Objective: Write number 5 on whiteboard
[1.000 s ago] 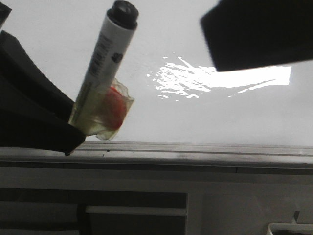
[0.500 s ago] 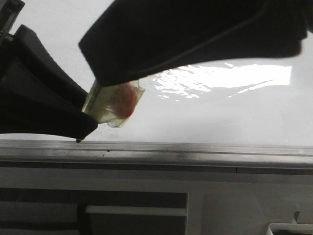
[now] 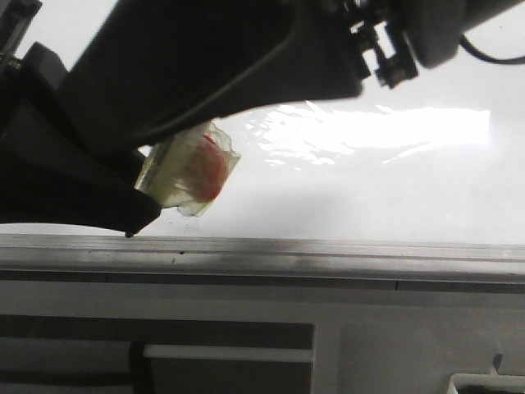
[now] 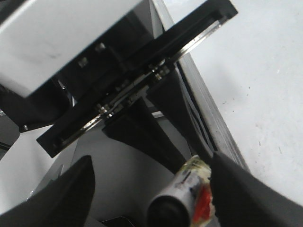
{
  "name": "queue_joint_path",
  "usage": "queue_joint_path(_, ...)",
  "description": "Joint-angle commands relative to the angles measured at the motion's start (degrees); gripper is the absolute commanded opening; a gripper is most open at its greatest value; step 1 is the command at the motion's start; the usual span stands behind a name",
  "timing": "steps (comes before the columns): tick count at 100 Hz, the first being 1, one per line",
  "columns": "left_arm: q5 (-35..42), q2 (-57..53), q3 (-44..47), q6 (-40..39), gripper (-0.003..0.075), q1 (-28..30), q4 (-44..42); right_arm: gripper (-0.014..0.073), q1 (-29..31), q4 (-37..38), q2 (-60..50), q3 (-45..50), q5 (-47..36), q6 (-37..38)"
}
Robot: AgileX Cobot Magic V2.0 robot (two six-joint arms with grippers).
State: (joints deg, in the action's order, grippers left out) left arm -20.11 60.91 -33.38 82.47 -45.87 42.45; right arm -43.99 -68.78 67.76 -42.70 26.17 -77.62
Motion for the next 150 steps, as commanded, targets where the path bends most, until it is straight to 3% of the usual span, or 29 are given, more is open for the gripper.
queue_joint_path(1,2.8,-0.5,-2.0,-0.2,-0.002,-0.5,1.2,0.043,-0.2,-1.9,-0.2,-1.9,-0.1,-0.5)
queue_joint_path(26,2.8,-0.5,-2.0,-0.2,-0.002,-0.5,1.4,0.0234,-0.2,-2.2,1.0,-1.9,-0.1,-0.5)
queue_joint_path(50,2.9,-0.5,-2.0,-0.2,-0.002,-0.5,2.1,-0.0072,-0.2,-2.2,1.0,-1.9,0.4,-0.5)
queue_joint_path(80,3.3,-0.7,-2.0,-0.5,-0.0001,-0.4,5.9,-0.0063,-0.2,-0.3,0.7,-1.9,-0.4,-0.5)
queue_joint_path(87,3.4,-0.8,-2.0,-0.5,0.0084,-0.4,8.1,-0.0063,-0.2,-0.3,0.4,-1.9,-1.0,-0.5)
queue_joint_path(105,4.0,-1.8,-2.0,-0.5,0.0472,-0.4,12.4,-0.0062,-0.2,2.0,-1.6,-1.9,-2.1,-0.5)
queue_joint_path(114,5.5,-4.2,-2.0,-0.5,0.0564,-0.4,13.5,-0.0061,-0.2,2.5,-3.4,-1.6,-4.1,-0.5)
queue_joint_path(141,13.3,-16.5,-1.1,-5.9,0.0563,-0.3,15.2,-0.0059,-0.2,4.4,-10.9,2.5,-13.5,-0.5)
queue_joint_path(150,18.2,-20.2,1.4,-9.2,0.051,-0.3,15.4,-0.0059,-0.2,4.4,-13.9,4.9,-17.3,-0.5)
